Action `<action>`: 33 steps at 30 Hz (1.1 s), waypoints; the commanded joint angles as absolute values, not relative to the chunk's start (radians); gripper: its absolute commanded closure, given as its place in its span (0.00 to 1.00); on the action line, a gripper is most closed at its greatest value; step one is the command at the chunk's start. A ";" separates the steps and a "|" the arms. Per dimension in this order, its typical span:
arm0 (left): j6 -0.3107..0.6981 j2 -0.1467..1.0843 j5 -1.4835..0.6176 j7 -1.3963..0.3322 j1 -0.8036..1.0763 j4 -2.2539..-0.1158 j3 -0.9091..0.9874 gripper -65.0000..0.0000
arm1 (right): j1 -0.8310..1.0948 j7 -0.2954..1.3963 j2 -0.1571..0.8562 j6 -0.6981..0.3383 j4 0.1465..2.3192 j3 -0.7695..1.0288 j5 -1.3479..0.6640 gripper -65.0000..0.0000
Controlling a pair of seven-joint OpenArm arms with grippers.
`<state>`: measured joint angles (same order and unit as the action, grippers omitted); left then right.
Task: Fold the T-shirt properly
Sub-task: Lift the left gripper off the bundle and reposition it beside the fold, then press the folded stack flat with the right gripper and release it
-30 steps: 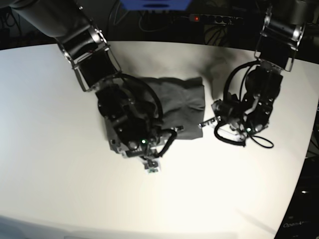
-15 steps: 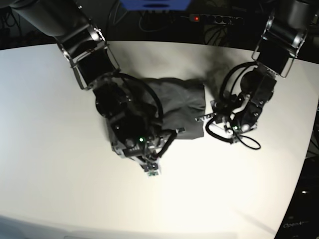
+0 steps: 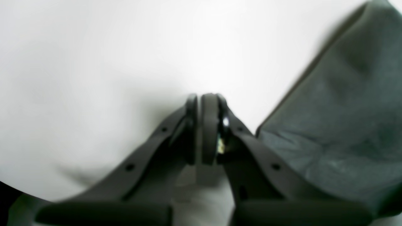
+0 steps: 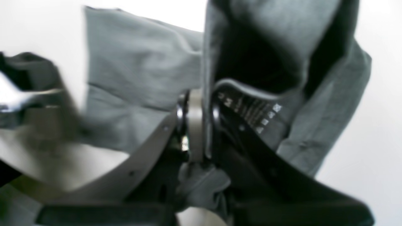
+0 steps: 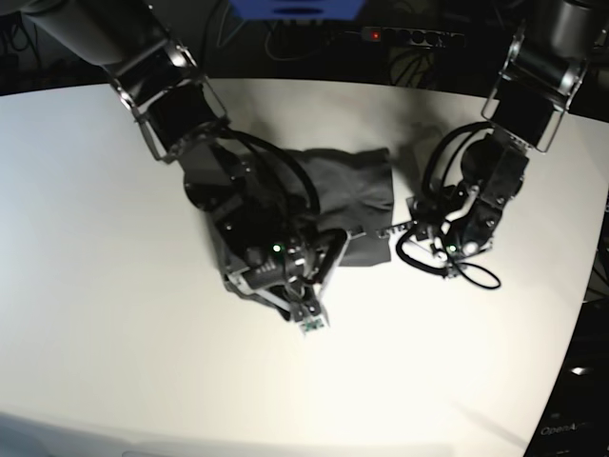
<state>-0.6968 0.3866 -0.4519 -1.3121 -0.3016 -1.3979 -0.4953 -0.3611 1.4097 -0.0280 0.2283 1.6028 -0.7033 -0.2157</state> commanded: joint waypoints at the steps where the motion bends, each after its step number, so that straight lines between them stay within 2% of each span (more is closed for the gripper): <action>1: -0.698 0.395 -0.449 -1.311 -0.312 -1.405 -0.492 0.95 | -0.387 1.396 -0.045 0.225 1.623 -0.708 -0.219 0.99; 12: -0.668 0.390 -0.372 -1.290 -0.306 -1.394 -0.490 0.95 | -0.387 1.396 -0.119 0.217 1.620 -0.769 -0.220 1.00; 17: -0.668 0.390 -0.369 -1.290 -0.308 -1.394 -0.489 0.95 | -0.384 1.396 -0.131 0.124 1.623 -0.783 -0.220 1.00; 24: -0.668 0.395 -0.369 -1.290 -0.308 -1.394 -0.489 0.95 | -0.384 1.396 -0.134 0.045 1.623 -0.802 -0.220 1.00; 33: -0.668 0.397 -0.369 -1.296 -0.312 -1.395 -0.489 0.95 | -0.374 1.396 -0.134 0.044 1.623 -0.909 -0.220 1.00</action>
<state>-0.6659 0.3862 -0.3733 -1.2907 -0.2974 -1.3891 -0.4934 -0.3569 1.4071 -0.1165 0.0486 1.6028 -0.9092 -0.2161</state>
